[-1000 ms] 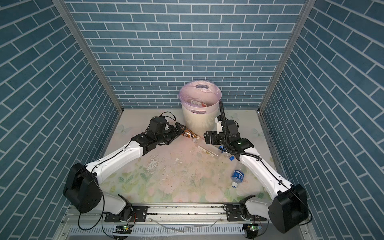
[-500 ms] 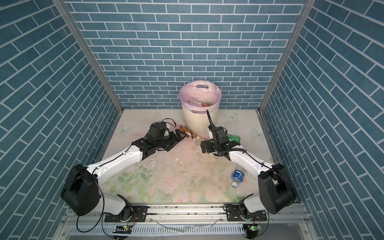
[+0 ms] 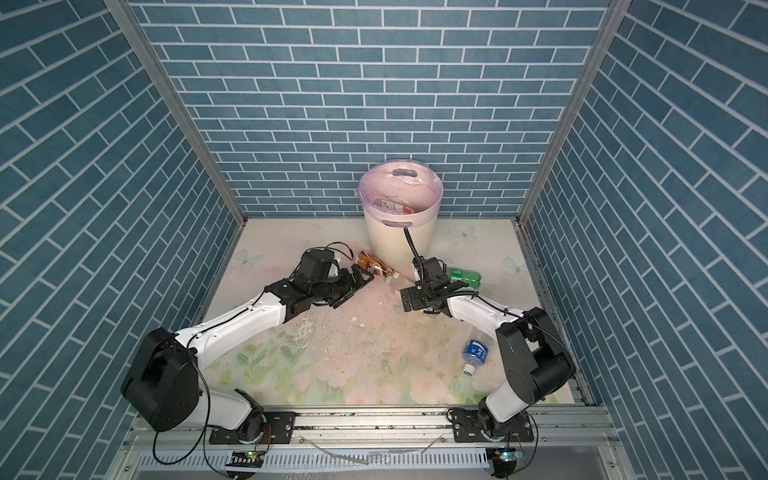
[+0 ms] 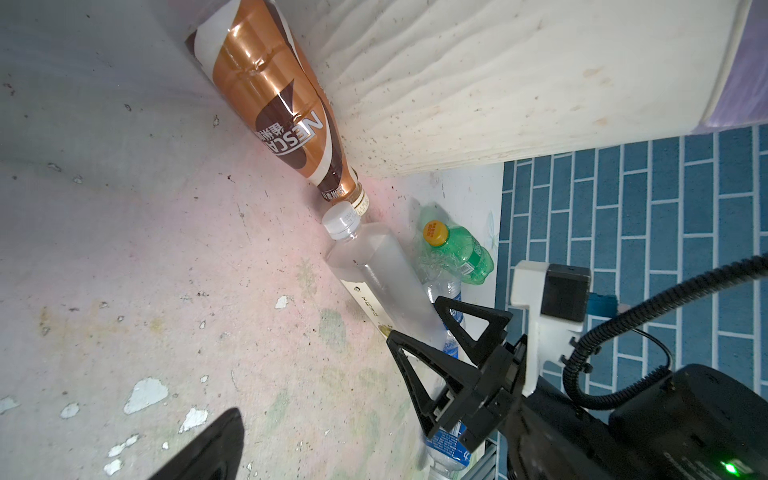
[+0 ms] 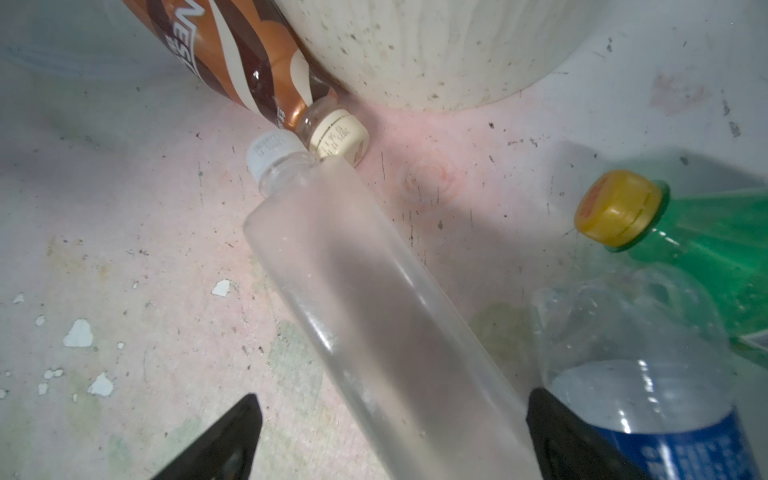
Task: Throw the plastic bottles in the bin
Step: 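Close the right gripper on the frosted white bottle and lift it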
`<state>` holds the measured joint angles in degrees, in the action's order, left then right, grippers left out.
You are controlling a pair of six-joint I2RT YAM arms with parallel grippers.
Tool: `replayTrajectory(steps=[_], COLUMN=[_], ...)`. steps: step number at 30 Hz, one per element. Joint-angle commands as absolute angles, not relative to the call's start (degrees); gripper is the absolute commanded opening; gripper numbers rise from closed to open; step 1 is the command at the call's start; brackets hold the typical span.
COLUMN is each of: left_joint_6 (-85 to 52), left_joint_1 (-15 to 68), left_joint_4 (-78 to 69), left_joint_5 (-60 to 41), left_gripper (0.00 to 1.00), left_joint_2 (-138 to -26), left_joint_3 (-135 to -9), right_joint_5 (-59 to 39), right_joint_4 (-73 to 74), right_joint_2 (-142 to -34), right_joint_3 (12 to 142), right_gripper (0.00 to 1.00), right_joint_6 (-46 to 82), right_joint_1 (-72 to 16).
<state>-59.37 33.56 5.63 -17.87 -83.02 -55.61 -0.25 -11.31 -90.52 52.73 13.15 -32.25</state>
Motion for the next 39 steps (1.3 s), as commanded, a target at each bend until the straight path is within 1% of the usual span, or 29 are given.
replayTrajectory(steps=[1,10,14,18,26,28,35,39], left_joint_6=[-59.26,-59.33,-59.16,-59.15,-59.02,-59.15,-58.96,-59.06], left_joint_1=[33.58,33.51,33.17,32.46,32.01,32.01,31.87,31.68], left_joint_4=[4.7,5.1,5.51,5.66,5.9,5.82,6.11,5.97], left_joint_5=[-18.02,-17.93,-17.63,-17.44,-17.58,-17.6,-17.57,-17.66], left_gripper=[0.99,0.99,0.99,0.99,0.99,0.99,0.99,0.99], left_joint_2=[-82.26,-82.29,-81.35,-80.37,-79.8,-79.89,-79.63,-79.8], left_joint_3=[-55.09,-54.89,-54.32,-53.46,-52.92,-52.91,-52.78,-52.56], right_joint_5=[-0.66,-1.07,-1.32,-0.57,3.51,3.74,4.24,3.62], right_joint_4=[-11.53,-12.35,-12.44,-14.03,-15.98,-16.48,-17.69,-18.08], right_joint_2=[-91.91,-92.68,-92.85,-94.49,-97.81,-98.97,-99.33,-97.39], right_joint_3=[54.05,54.49,54.64,55.99,58.9,59.92,61.06,60.47], right_gripper=[0.99,0.99,0.93,0.84,0.85,0.84,0.62,0.55], right_joint_6=[11.51,11.93,12.6,12.36,12.65,12.94,12.4,12.24], right_joint_1=[-33.11,-36.37,-37.73,-39.34,-39.79,-39.73,-40.65,-40.8])
